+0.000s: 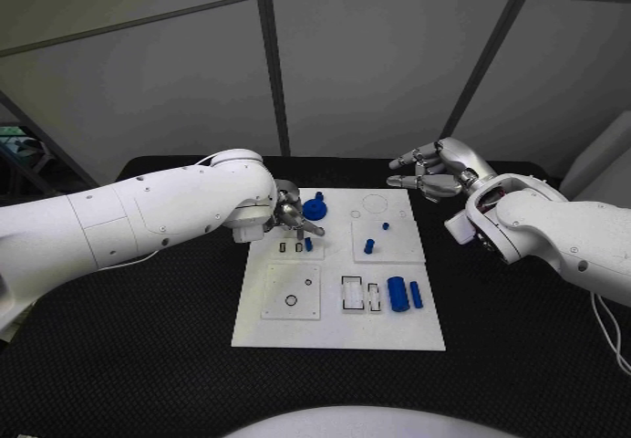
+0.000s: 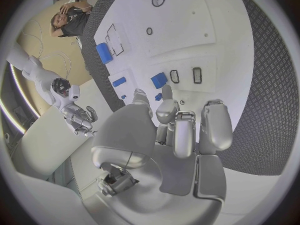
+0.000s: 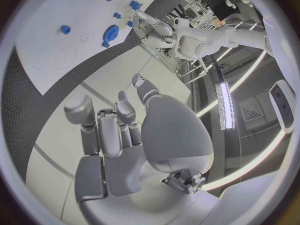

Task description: Assemble the parts on the task board

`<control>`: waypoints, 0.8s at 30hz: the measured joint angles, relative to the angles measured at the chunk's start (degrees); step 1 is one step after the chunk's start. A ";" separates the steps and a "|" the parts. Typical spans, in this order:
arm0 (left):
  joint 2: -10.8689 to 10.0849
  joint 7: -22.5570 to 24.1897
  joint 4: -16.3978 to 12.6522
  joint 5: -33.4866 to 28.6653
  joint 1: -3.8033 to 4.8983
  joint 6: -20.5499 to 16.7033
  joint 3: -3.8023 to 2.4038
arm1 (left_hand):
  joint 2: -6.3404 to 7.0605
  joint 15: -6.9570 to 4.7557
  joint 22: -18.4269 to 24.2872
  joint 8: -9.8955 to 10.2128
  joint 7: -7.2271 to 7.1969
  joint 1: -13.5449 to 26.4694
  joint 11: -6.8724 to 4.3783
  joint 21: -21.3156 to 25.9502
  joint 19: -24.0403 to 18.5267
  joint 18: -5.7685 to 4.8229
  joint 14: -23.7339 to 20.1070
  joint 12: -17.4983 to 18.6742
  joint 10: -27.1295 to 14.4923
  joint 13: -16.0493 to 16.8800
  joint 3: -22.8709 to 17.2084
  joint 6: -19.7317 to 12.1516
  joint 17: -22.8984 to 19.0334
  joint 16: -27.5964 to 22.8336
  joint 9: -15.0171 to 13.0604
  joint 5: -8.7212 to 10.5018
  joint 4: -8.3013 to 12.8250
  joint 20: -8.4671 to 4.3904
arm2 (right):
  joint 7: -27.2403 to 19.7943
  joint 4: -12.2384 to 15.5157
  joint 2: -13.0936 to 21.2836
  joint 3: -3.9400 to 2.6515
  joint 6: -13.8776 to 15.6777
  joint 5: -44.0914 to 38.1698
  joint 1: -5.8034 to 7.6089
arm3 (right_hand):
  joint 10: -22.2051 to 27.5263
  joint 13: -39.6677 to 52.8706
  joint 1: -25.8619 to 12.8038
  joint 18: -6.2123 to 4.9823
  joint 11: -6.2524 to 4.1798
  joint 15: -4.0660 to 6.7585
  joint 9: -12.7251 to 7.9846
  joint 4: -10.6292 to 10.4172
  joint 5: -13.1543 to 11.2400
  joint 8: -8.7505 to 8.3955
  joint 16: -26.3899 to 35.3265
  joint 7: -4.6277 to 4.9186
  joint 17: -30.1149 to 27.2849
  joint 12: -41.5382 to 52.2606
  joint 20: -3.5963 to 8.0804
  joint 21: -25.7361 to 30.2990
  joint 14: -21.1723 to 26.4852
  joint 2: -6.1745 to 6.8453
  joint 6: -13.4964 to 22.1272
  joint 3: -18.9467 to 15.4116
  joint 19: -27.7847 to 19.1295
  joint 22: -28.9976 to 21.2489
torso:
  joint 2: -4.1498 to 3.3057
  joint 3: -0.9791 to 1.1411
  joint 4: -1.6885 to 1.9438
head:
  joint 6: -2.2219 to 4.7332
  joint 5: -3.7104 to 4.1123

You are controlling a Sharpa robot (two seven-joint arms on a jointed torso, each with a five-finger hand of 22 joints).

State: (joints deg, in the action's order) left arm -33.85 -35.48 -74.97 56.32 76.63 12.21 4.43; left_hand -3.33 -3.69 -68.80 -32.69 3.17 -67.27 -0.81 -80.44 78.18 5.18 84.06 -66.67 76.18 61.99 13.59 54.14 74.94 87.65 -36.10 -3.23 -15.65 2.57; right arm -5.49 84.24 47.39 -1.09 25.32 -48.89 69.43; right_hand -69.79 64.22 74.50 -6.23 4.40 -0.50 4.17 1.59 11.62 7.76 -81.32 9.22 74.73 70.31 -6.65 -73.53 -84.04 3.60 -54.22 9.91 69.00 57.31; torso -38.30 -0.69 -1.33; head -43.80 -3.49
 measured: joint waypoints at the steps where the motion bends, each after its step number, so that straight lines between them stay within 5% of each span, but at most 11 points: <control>1: 0.01 -0.01 0.04 0.00 -0.01 0.11 0.01 | 0.00 0.00 -0.02 0.00 0.00 0.00 0.00 0.00 0.00 0.01 0.00 0.00 0.00 0.01 0.00 0.00 0.00 0.00 0.00 0.00 0.00 0.00 | 0.01 -0.01 -0.01 0.00 -0.01 -0.01 0.00 | 0.00 0.00 0.00 0.00 0.00 0.00 0.00 0.00 0.00 0.00 0.00 0.00 0.00 0.00 0.00 0.00 0.00 0.00 0.00 0.00 0.00 0.00 | 0.00 -0.01 0.00 | -0.01 0.02; 13: 0.58 -0.03 0.61 0.03 -0.19 1.20 0.07 | -0.22 0.00 -0.46 -0.22 0.00 -0.22 0.00 0.00 0.00 0.01 0.00 0.00 0.00 0.11 -0.15 0.00 -0.01 0.00 -0.30 0.00 0.15 0.00 | 0.08 -0.14 -0.25 0.00 -0.14 -0.10 0.00 | 0.00 0.01 0.00 0.00 0.00 0.00 0.00 0.00 0.00 0.00 0.00 0.00 -0.02 0.00 0.05 0.00 0.00 0.00 0.00 0.00 -0.05 -0.02 | 0.00 -0.02 0.00 | -0.17 0.18; 24: 1.30 -0.03 1.41 0.05 -0.32 1.94 0.78 | -0.82 0.00 -0.60 -0.57 -0.20 -0.83 0.00 0.00 0.00 0.00 0.00 0.00 0.00 0.12 -0.50 -0.20 -0.01 0.00 -0.90 0.00 0.51 0.00 | 0.13 -0.19 -0.34 0.00 -0.29 -0.16 -0.01 | 0.00 -0.07 0.00 0.01 0.00 0.00 0.01 0.00 0.00 0.00 0.31 0.00 -0.16 0.00 0.22 0.00 0.00 0.00 0.00 0.00 -0.21 -0.16 | 0.00 -0.01 0.02 | -0.46 0.23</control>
State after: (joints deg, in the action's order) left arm -32.55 -35.50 -73.56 56.37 76.30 14.14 5.22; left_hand -4.15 -3.69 -69.40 -33.26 2.97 -68.10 -0.81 -80.44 78.18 5.18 84.06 -66.67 76.18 62.11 13.08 53.94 74.94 87.65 -37.00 -3.23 -15.14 2.58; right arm -5.36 84.05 47.05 -1.08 25.02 -49.05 69.43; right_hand -69.80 64.14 74.50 -6.23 4.41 -0.50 4.18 1.59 11.62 7.76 -81.01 9.22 74.57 70.31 -6.43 -73.54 -84.04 3.60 -54.22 9.91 68.79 57.15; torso -38.30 -0.69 -1.31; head -44.26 -3.27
